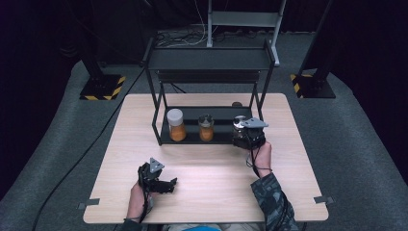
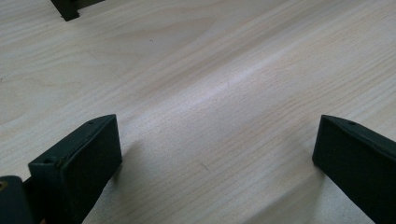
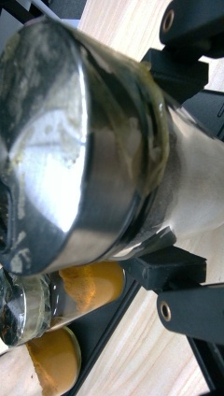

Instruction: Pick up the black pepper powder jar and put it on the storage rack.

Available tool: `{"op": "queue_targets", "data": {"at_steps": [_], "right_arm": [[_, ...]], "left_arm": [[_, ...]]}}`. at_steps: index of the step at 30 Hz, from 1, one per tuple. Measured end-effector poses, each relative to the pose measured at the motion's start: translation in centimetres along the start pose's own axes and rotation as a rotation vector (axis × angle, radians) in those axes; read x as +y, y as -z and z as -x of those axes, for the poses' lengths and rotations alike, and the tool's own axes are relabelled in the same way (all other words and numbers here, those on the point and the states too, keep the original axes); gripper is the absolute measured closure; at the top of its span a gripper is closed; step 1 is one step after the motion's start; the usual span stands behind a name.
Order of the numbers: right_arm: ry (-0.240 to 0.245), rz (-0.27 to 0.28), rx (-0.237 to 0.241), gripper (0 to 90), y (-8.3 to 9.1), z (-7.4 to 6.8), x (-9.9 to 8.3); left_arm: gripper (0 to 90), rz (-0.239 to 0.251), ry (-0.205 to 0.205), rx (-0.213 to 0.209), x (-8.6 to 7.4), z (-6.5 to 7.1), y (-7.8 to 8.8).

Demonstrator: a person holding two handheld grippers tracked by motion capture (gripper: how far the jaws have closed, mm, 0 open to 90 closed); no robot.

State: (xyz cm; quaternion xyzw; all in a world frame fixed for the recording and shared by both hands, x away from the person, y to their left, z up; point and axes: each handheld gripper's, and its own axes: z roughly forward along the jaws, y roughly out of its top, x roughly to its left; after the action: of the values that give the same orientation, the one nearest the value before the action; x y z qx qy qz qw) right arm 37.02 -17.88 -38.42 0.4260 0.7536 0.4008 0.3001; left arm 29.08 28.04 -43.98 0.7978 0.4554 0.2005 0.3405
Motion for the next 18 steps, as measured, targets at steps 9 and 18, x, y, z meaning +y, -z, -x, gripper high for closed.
{"op": "queue_targets", "data": {"at_steps": [9, 18], "right_arm": [[-0.002, -0.002, -0.005, 30.6, -0.31, 0.02, 0.18], [0.001, -0.012, -0.005, 30.6, -0.77, 0.07, 0.45]], "left_arm": [[0.6, 0.000, 0.001, -0.001, 0.01, -0.02, 0.00], [0.6, -0.001, 0.003, -0.002, 0.02, -0.05, -0.01]]}}
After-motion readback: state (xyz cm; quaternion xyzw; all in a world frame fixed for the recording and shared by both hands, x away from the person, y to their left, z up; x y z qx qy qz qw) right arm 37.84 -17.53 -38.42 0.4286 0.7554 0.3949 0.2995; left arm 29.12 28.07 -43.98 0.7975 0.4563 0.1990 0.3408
